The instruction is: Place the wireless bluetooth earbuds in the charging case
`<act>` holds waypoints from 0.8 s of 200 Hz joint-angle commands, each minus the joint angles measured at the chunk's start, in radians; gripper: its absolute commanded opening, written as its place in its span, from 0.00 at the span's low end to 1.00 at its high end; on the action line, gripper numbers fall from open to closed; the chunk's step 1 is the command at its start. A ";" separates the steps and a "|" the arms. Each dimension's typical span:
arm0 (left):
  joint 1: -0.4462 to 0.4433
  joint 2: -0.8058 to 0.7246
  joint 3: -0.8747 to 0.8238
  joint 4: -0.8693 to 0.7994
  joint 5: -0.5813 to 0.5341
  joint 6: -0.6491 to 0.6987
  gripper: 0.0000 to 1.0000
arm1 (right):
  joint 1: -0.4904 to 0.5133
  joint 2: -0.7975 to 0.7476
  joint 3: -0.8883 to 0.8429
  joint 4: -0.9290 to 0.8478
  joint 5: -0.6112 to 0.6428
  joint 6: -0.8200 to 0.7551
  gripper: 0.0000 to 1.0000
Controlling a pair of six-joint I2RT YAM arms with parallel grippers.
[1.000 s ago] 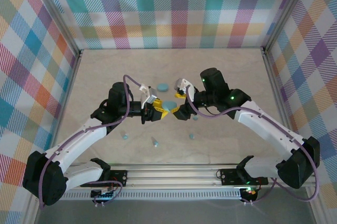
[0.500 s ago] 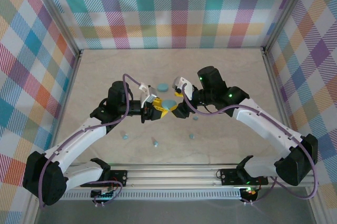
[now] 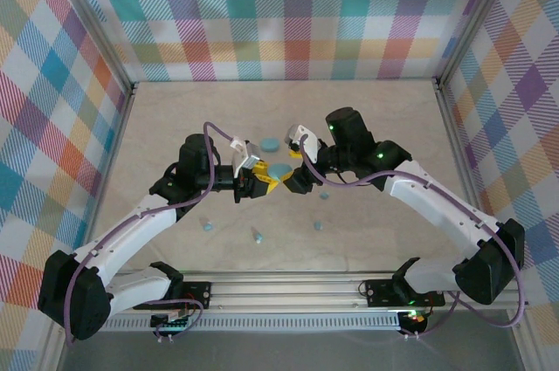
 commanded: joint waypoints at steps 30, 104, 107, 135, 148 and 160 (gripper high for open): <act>-0.009 -0.025 -0.020 -0.012 0.055 0.020 0.12 | -0.030 0.019 0.051 0.049 0.030 0.045 0.78; -0.009 -0.031 -0.026 -0.018 0.057 0.021 0.11 | -0.056 0.039 0.070 0.044 0.016 0.089 0.78; -0.010 -0.031 -0.026 -0.020 0.056 0.022 0.11 | -0.057 0.039 0.071 0.044 0.015 0.091 0.78; -0.010 -0.033 -0.023 -0.023 0.050 0.021 0.11 | -0.063 0.052 0.078 0.041 0.016 0.107 0.78; -0.010 -0.033 -0.024 -0.016 0.048 0.015 0.11 | -0.062 0.060 0.082 0.034 0.018 0.114 0.78; -0.009 -0.033 -0.026 -0.006 0.044 0.007 0.11 | -0.062 0.070 0.080 0.032 0.020 0.120 0.78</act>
